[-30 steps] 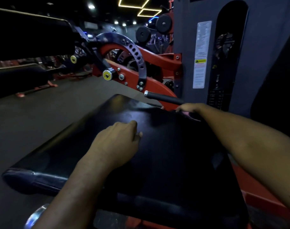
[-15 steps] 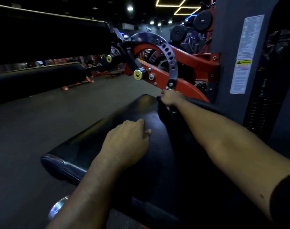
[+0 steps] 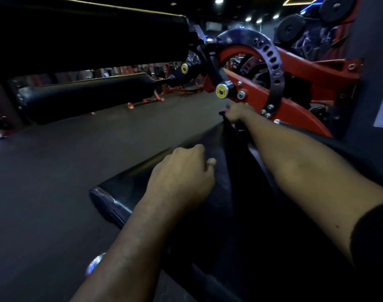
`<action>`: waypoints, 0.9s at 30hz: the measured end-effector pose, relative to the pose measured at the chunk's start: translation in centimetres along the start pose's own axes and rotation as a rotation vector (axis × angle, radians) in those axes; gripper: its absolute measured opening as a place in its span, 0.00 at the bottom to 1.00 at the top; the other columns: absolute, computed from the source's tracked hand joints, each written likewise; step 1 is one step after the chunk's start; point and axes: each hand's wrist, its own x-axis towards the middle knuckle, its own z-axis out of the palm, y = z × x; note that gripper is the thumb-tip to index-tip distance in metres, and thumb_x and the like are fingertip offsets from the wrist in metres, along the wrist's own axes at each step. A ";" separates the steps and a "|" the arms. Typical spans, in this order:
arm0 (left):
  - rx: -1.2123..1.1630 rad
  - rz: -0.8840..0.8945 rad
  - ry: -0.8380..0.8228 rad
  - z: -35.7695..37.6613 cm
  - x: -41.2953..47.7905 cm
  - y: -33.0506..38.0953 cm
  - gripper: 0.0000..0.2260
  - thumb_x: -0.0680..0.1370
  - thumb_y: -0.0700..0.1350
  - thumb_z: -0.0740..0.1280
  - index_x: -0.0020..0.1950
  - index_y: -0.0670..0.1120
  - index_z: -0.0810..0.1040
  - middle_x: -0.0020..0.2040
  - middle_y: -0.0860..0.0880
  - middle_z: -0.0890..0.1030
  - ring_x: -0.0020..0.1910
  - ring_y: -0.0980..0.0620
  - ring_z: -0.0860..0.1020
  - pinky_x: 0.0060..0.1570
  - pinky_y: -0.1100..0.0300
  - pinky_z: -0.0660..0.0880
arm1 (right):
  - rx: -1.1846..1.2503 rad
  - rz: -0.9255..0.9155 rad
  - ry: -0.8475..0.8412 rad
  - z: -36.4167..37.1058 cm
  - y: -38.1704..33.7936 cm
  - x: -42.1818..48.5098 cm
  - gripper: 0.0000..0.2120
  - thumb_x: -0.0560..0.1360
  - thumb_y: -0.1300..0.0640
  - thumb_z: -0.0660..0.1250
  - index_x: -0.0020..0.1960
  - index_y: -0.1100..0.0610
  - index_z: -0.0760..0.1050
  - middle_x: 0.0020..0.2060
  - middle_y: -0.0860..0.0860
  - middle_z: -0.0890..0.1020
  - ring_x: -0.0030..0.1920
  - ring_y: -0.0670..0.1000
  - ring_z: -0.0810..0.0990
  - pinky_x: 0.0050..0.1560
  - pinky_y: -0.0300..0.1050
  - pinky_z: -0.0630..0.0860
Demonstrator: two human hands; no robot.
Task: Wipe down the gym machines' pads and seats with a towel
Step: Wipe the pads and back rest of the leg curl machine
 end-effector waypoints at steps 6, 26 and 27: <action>0.022 -0.046 0.050 -0.2 0.2 -0.7 0.12 0.84 0.56 0.58 0.49 0.50 0.72 0.43 0.49 0.76 0.41 0.49 0.76 0.38 0.53 0.70 | -0.158 -0.283 -0.265 1.6 -6.2 3.0 0.08 0.72 0.43 0.65 0.45 0.38 0.83 0.56 0.45 0.84 0.55 0.53 0.82 0.60 0.50 0.79; -0.096 -0.236 0.293 -0.7 -0.9 -1.9 0.13 0.82 0.53 0.59 0.55 0.46 0.77 0.50 0.44 0.79 0.50 0.40 0.78 0.46 0.51 0.74 | -0.146 -0.251 -0.239 1.6 -14.4 -7.6 0.14 0.71 0.46 0.64 0.46 0.55 0.80 0.50 0.54 0.84 0.48 0.55 0.82 0.52 0.48 0.76; -0.134 -0.248 0.321 -1.0 -1.2 -2.3 0.13 0.82 0.53 0.60 0.55 0.45 0.77 0.51 0.43 0.80 0.50 0.40 0.78 0.47 0.50 0.75 | -0.157 -0.262 -0.224 1.7 -14.8 -8.4 0.15 0.71 0.44 0.64 0.47 0.55 0.80 0.51 0.54 0.84 0.51 0.54 0.82 0.53 0.48 0.75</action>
